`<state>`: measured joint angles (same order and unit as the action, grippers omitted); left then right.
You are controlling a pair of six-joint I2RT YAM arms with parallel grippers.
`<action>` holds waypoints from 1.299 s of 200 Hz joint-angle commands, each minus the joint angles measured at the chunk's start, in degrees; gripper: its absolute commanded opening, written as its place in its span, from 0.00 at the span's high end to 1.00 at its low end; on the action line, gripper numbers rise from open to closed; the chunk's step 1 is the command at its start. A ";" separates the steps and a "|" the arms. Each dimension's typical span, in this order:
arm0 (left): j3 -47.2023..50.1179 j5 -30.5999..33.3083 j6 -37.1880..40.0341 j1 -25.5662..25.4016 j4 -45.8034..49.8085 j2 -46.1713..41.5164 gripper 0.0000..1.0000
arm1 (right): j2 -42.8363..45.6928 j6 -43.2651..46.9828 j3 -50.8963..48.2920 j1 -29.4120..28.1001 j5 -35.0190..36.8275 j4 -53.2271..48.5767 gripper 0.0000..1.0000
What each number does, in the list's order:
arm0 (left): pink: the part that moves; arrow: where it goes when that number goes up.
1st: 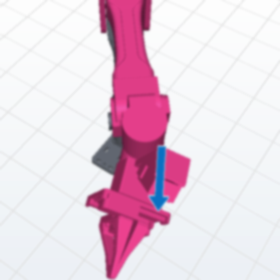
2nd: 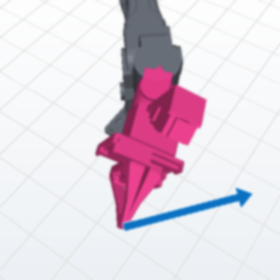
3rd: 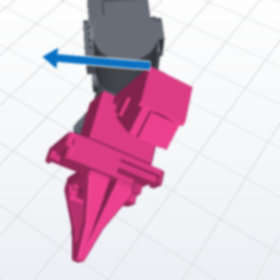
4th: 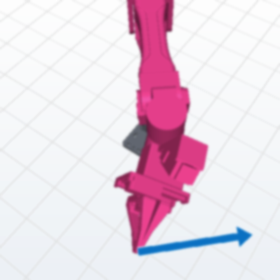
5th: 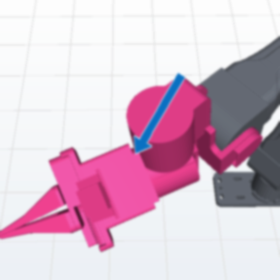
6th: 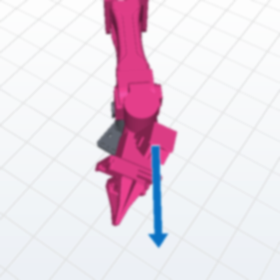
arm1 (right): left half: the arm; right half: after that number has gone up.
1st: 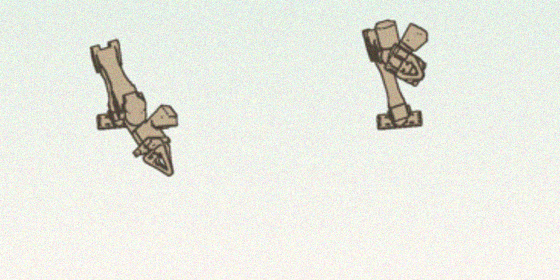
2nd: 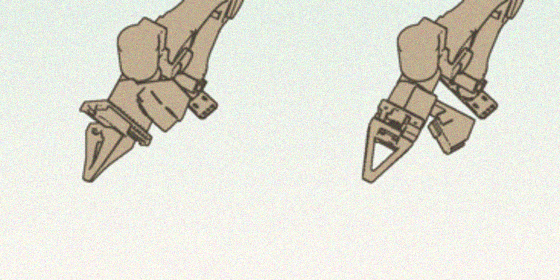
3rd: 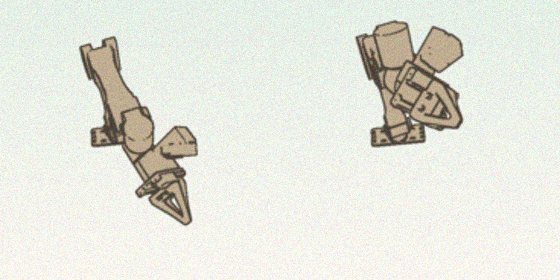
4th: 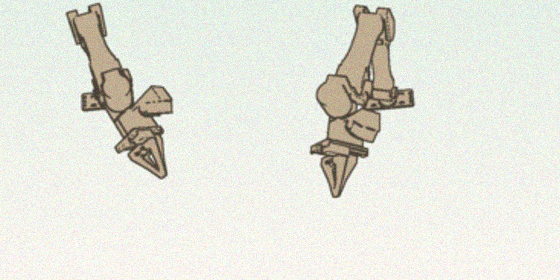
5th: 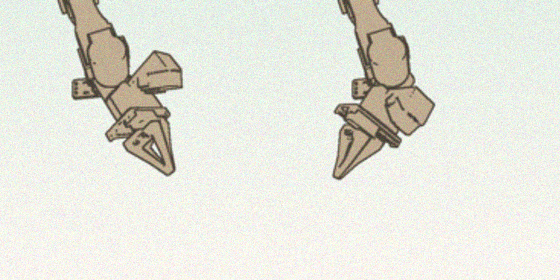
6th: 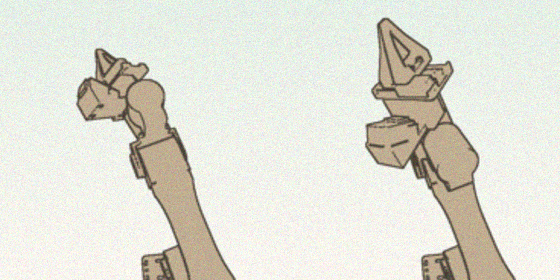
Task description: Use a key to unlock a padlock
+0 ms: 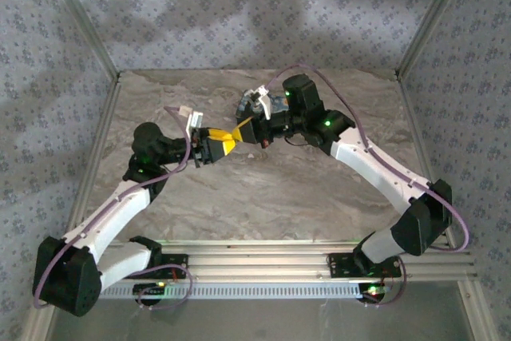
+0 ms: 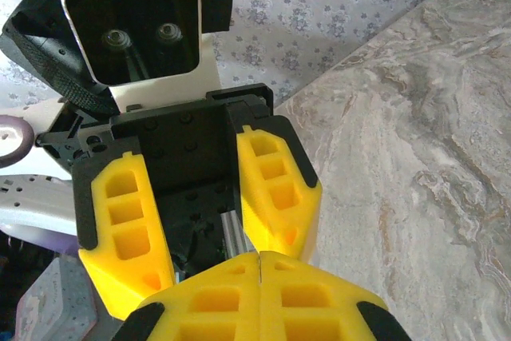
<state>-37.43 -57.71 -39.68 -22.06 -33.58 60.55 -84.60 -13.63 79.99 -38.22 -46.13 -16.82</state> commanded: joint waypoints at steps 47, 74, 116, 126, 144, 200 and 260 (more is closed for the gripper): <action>-0.98 -0.78 -1.42 -1.30 -6.15 2.85 0.67 | 0.91 0.05 -0.33 0.11 0.12 2.67 1.00; -1.02 -0.56 -1.79 -1.31 -6.98 3.43 0.82 | 1.05 -0.66 -1.08 0.07 0.35 3.90 1.00; -0.79 0.25 -2.22 -1.24 -6.74 3.87 1.00 | 1.84 -1.22 -2.21 -0.01 1.80 5.46 1.00; -0.42 1.11 -2.31 -1.23 -6.93 3.69 1.00 | 2.12 -1.44 -2.65 0.01 2.25 6.01 1.00; -0.14 1.55 -2.18 -1.18 -6.97 3.43 1.00 | 2.72 -1.92 -3.49 0.06 2.97 7.29 1.00; 0.21 2.51 -2.24 -1.12 -6.94 2.98 0.86 | 3.65 -4.25 -6.27 -0.44 4.18 12.02 1.00; 0.24 2.24 -2.49 -1.13 -7.20 2.81 0.91 | 3.61 -4.57 -6.43 -1.22 4.47 12.89 1.00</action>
<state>-36.88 -55.31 -42.52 -22.90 -38.24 64.29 -82.48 -17.39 73.69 -38.76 -42.19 -5.74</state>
